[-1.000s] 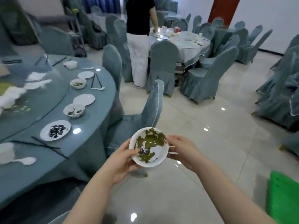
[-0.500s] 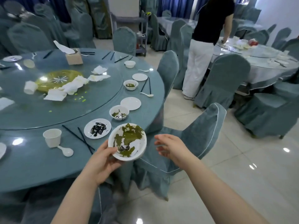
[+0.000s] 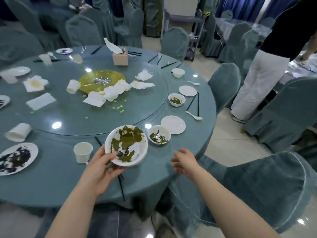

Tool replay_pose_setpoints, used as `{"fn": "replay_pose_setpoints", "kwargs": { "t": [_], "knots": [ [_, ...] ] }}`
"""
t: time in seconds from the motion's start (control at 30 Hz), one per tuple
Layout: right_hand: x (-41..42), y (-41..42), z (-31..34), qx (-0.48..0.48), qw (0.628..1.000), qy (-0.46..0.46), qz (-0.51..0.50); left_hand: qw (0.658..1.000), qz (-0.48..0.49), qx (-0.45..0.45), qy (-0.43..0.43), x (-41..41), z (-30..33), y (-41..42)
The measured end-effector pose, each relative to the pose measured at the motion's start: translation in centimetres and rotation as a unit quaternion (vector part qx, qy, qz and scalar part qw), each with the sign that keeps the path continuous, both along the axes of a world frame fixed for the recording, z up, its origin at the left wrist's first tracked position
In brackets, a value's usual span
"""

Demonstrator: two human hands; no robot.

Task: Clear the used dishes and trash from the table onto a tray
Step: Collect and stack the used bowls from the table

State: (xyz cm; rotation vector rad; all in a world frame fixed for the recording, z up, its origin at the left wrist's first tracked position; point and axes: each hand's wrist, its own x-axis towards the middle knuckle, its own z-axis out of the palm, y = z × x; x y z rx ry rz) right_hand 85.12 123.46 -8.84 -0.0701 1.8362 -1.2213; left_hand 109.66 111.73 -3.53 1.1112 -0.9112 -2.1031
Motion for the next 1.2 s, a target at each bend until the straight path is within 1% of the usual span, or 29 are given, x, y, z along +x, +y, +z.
{"fn": "replay_pose_setpoints", "kwargs": {
  "t": [0.13, 0.37, 0.53, 0.63, 0.73, 0.83, 0.93, 1.0, 1.1, 1.2],
  "knots": [
    [-2.4, -5.3, -3.2, 0.023, 0.999, -0.039, 0.019, 0.999, 0.039, -0.001, -0.004, 0.0, -0.2, -2.5],
    [-6.3, -12.0, -7.0, 0.036, 0.995, 0.074, 0.064, 0.994, 0.105, 0.025, -0.025, -1.3, -1.2, -6.0],
    [-9.4, -14.2, -7.1, -0.004, 0.988, 0.131, 0.079, 0.988, 0.137, 0.050, -0.046, -4.0, -1.8, -8.3],
    [-12.4, -15.9, -6.2, -0.036, 0.988, 0.138, 0.060, 0.988, 0.139, 0.054, -0.049, -6.2, -1.9, -9.9],
    [-16.5, -17.9, -5.4, -0.045, 0.988, 0.146, 0.021, 0.988, 0.136, 0.063, -0.042, -8.6, -1.9, -11.7],
    [-20.7, -19.8, -5.0, -0.072, 0.989, 0.123, -0.034, 0.988, 0.133, 0.069, -0.037, -11.1, -2.0, -13.5],
    [-24.6, -22.0, -4.9, -0.091, 0.984, 0.110, -0.103, 0.987, 0.134, 0.080, -0.038, -13.8, -2.2, -15.3],
    [-26.9, -23.5, -5.1, -0.096, 0.981, 0.108, -0.131, 0.988, 0.127, 0.079, -0.045, -15.5, -2.1, -16.3],
    [-29.7, -25.3, -6.0, -0.086, 0.977, 0.122, -0.149, 0.988, 0.122, 0.076, -0.058, -17.8, -2.3, -17.7],
    [-31.3, -26.4, -7.1, -0.028, 0.975, 0.170, -0.139, 0.988, 0.116, 0.079, -0.067, -19.6, -2.5, -18.9]
  ]
}}
